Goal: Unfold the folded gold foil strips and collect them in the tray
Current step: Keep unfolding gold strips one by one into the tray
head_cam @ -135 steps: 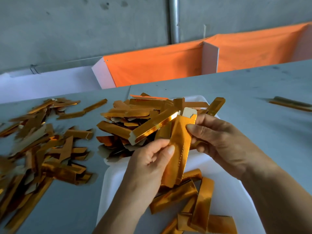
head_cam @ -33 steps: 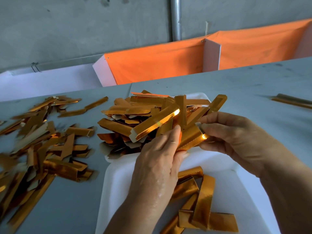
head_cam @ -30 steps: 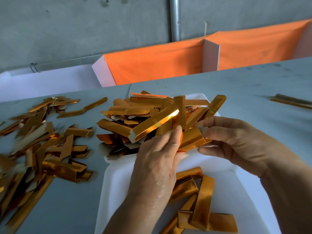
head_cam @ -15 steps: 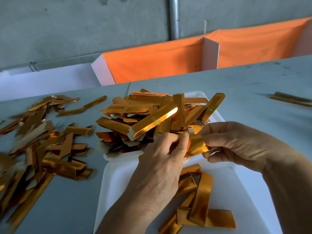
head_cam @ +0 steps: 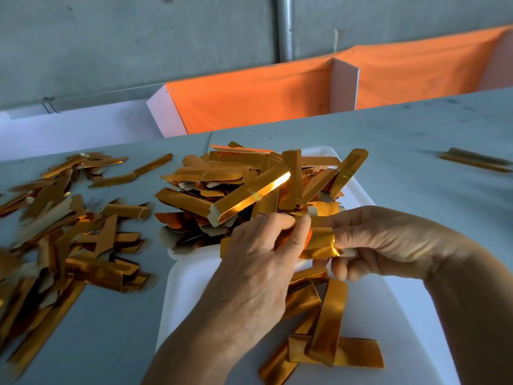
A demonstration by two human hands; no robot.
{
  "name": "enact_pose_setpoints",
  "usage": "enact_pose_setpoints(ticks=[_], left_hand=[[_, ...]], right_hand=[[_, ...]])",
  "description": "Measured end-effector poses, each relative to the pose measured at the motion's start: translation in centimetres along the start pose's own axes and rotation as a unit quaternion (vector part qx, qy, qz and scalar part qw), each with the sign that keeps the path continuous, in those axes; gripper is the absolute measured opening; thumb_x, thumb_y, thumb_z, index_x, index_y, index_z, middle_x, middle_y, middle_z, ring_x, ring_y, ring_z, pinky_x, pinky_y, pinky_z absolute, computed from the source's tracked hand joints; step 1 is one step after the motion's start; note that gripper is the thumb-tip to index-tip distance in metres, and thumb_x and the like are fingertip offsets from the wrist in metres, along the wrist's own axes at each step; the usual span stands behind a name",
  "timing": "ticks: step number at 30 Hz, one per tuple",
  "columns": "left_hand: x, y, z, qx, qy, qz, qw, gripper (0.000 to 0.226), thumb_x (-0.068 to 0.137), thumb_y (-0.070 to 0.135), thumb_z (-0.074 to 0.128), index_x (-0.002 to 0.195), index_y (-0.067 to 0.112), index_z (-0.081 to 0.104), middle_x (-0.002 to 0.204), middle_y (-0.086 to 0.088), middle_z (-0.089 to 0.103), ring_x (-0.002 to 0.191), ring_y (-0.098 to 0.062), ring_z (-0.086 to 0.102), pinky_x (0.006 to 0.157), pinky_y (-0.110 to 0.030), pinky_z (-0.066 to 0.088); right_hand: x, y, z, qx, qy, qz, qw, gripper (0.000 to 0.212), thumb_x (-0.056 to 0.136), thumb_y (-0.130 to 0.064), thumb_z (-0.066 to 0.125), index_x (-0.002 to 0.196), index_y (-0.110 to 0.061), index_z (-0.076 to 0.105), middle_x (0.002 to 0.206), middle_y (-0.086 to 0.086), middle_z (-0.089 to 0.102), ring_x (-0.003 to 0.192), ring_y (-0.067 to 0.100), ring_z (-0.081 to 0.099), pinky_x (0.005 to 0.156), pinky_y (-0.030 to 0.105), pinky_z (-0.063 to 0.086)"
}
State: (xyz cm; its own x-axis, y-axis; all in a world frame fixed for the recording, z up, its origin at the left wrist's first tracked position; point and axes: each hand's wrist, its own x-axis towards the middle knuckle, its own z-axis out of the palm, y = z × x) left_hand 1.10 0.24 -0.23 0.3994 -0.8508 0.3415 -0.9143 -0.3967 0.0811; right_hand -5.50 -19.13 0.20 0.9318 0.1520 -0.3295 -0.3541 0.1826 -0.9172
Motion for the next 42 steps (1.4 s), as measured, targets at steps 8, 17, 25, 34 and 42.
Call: enact_pose_setpoints(ticks=[8, 17, 25, 34, 42], left_hand=[[0.32, 0.00, 0.45, 0.015, -0.029, -0.004, 0.999, 0.066, 0.067, 0.005, 0.080, 0.129, 0.008, 0.057, 0.115, -0.009, 0.061, 0.104, -0.030, 0.057, 0.081, -0.034, 0.052], [0.04, -0.07, -0.31, -0.121, 0.032, -0.002, 0.992, 0.041, 0.073, 0.000, 0.074, 0.113, 0.002, 0.067, 0.100, -0.010, 0.071, 0.087, -0.024, 0.069, 0.061, -0.036, 0.060], [-0.01, -0.50, -0.19, -0.188, 0.034, 0.008, 0.981, 0.044, 0.090, 0.005, 0.053, 0.133, 0.010, 0.051, 0.127, -0.008, 0.056, 0.112, -0.020, 0.059, 0.085, -0.037, 0.056], [0.00, -0.49, 0.00, -0.221, 0.076, -0.024, 0.972, 0.040, 0.088, 0.003, 0.056, 0.127, 0.010, 0.058, 0.122, -0.004, 0.059, 0.104, -0.015, 0.063, 0.078, -0.031, 0.059], [0.02, -0.70, 0.02, -0.230, 0.127, -0.047, 0.964, 0.036, 0.086, 0.003, 0.061, 0.121, 0.010, 0.063, 0.112, 0.000, 0.064, 0.102, -0.005, 0.058, 0.079, -0.007, 0.049]], right_hand=[[0.26, -0.23, 0.45, -0.161, 0.088, -0.024, 0.983, 0.011, 0.074, -0.028, 0.069, 0.071, -0.020, 0.076, 0.073, 0.009, 0.072, 0.055, 0.010, 0.064, 0.051, 0.016, 0.049], [0.31, -0.09, 0.02, -0.097, 0.070, -0.010, 0.993, 0.026, 0.068, -0.022, 0.070, 0.091, -0.010, 0.071, 0.089, 0.015, 0.074, 0.070, 0.019, 0.073, 0.057, 0.021, 0.056], [-0.41, -0.35, 0.02, -0.012, 0.061, -0.030, 0.998, 0.032, 0.066, -0.016, 0.067, 0.097, -0.005, 0.066, 0.086, 0.024, 0.071, 0.066, 0.022, 0.072, 0.053, 0.024, 0.058], [-0.08, -0.58, 0.30, -0.011, 0.142, -0.075, 0.987, 0.006, 0.082, -0.002, 0.060, 0.085, -0.006, 0.064, 0.060, 0.014, 0.065, 0.048, 0.014, 0.062, 0.042, 0.018, 0.050], [0.17, -0.20, 0.34, 0.016, 0.141, -0.114, 0.983, 0.026, 0.082, -0.024, 0.060, 0.096, -0.005, 0.068, 0.083, 0.017, 0.072, 0.063, 0.018, 0.070, 0.051, 0.021, 0.054]])
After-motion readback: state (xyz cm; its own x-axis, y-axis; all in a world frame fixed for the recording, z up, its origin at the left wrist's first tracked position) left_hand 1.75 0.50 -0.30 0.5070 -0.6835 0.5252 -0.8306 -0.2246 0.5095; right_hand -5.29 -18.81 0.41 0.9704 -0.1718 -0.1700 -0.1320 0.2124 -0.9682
